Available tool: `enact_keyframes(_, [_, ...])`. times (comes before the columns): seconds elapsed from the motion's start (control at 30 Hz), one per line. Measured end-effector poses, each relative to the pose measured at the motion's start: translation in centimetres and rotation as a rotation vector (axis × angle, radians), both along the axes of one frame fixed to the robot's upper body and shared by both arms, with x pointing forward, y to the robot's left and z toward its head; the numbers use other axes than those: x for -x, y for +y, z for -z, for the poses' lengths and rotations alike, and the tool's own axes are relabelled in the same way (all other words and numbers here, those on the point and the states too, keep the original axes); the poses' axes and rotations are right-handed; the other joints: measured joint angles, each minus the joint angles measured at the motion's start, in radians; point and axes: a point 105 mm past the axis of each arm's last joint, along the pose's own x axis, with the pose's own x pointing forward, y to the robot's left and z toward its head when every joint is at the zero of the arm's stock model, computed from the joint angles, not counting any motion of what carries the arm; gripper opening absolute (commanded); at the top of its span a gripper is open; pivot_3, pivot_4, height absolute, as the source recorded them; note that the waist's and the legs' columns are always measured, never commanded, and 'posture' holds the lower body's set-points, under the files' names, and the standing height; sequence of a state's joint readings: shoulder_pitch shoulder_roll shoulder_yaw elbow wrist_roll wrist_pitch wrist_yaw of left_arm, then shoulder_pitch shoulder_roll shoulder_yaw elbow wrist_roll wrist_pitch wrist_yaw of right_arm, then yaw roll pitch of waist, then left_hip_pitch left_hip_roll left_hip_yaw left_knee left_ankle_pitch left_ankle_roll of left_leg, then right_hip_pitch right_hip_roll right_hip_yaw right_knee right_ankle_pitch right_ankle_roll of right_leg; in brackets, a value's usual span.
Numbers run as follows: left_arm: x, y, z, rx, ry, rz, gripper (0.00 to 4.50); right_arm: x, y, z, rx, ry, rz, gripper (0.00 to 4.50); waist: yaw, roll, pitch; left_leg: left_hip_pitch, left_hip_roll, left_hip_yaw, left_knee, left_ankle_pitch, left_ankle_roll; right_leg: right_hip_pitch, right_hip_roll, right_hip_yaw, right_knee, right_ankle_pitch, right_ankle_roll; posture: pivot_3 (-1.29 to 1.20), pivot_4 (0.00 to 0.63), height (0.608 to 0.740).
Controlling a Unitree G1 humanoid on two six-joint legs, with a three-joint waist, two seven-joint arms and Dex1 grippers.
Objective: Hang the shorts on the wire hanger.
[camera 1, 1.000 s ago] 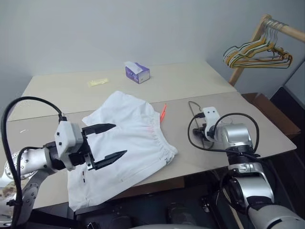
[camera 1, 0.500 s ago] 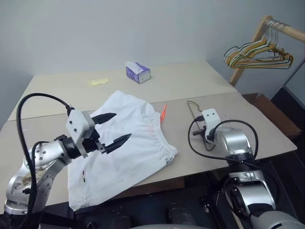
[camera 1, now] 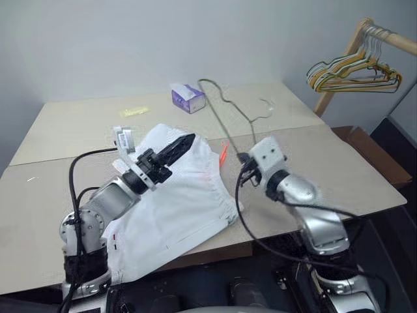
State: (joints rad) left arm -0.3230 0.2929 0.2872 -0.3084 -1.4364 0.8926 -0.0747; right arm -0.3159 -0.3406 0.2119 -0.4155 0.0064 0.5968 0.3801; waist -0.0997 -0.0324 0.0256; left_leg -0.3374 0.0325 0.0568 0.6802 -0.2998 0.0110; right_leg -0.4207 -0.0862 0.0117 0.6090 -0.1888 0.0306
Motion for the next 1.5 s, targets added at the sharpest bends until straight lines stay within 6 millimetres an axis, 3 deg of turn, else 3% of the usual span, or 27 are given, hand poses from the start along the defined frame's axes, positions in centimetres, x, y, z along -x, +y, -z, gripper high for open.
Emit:
enact_keyframes(0.23, [-1.5,-0.4,-1.3,0.033,-0.008,-0.038,4.5,2.1,2.8,-2.1,-0.014,-0.164,-0.147,0.03,-0.002,0.0,0.0,0.0,-0.002,0.001,0.0,0.0,-0.001,0.001,0.001,0.0,0.0,0.0,-0.001,-0.09,0.0,0.74])
enact_keyframes(0.4, [-2.1,0.0,-1.2,0.026,-0.012,-0.081,4.5,2.7,3.7,-2.1,0.03,-0.209,-0.196,0.03,0.002,0.0,0.0,0.0,-0.002,0.001,0.0,0.0,-0.001,0.0,0.001,0.0,-0.001,0.0,-0.001,-0.09,0.0,0.74])
enact_keyframes(0.53, [-2.1,-0.1,-1.3,0.036,-0.026,-0.078,3.61,2.9,3.9,-2.1,0.046,-0.227,-0.21,0.0,0.002,0.0,0.0,0.0,-0.002,0.002,0.0,0.0,-0.001,0.001,0.001,0.0,-0.002,0.0,-0.001,-0.09,0.0,0.74])
enact_keyframes(0.87, [-2.3,-0.5,-1.1,0.05,-0.027,-0.097,0.15,2.8,3.9,-1.4,0.076,-0.219,-0.202,0.0,0.002,0.0,0.0,0.0,-0.002,0.002,0.0,0.0,-0.001,0.001,0.001,0.0,-0.002,0.0,-0.001,-0.1,0.0,0.74])
enact_keyframes(1.0, [-2.6,-0.5,-0.6,0.046,-0.014,-0.104,0.07,2.9,3.9,-1.1,0.084,-0.209,-0.208,0.0,0.001,0.0,0.0,0.0,-0.002,0.002,0.0,0.0,-0.001,0.001,0.001,0.0,-0.002,0.0,-0.001,-0.1,0.0,0.74])
enact_keyframes(1.13, [-3.1,-0.3,-0.1,0.037,-0.001,-0.134,0.0,3.0,4.0,-1.0,0.097,-0.203,-0.222,1.08,0.0,0.0,0.0,0.0,-0.002,0.002,0.0,0.0,-0.001,0.001,0.001,0.0,-0.002,0.0,-0.001,-0.11,0.0,0.74])
enact_keyframes(1.37, [-3.3,0.3,-0.2,-0.013,-0.079,-0.153,0.0,2.8,4.0,-2.0,0.112,-0.238,-0.226,3.6,-0.002,0.0,0.0,-0.001,-0.002,0.002,0.0,0.0,-0.001,0.001,0.001,-0.001,-0.003,0.0,-0.001,-0.12,0.0,0.74])
enact_keyframes(1.43, [-3.1,0.6,-0.5,-0.035,-0.117,-0.137,0.0,2.5,3.2,-2.7,0.078,-0.212,-0.209,4.3,-0.002,-0.001,0.0,-0.001,-0.002,0.002,0.0,0.0,-0.001,0.0,0.001,-0.001,-0.003,0.0,-0.001,-0.12,0.0,0.74])
enact_keyframes(1.5, [-2.8,1.2,-0.9,-0.066,-0.156,-0.123,0.0,2.2,1.9,-3.5,-0.001,-0.135,-0.204,4.3,-0.001,-0.001,0.0,-0.001,-0.002,0.002,0.0,0.0,-0.001,0.0,0.001,-0.001,-0.003,0.0,-0.001,-0.13,0.0,0.74])
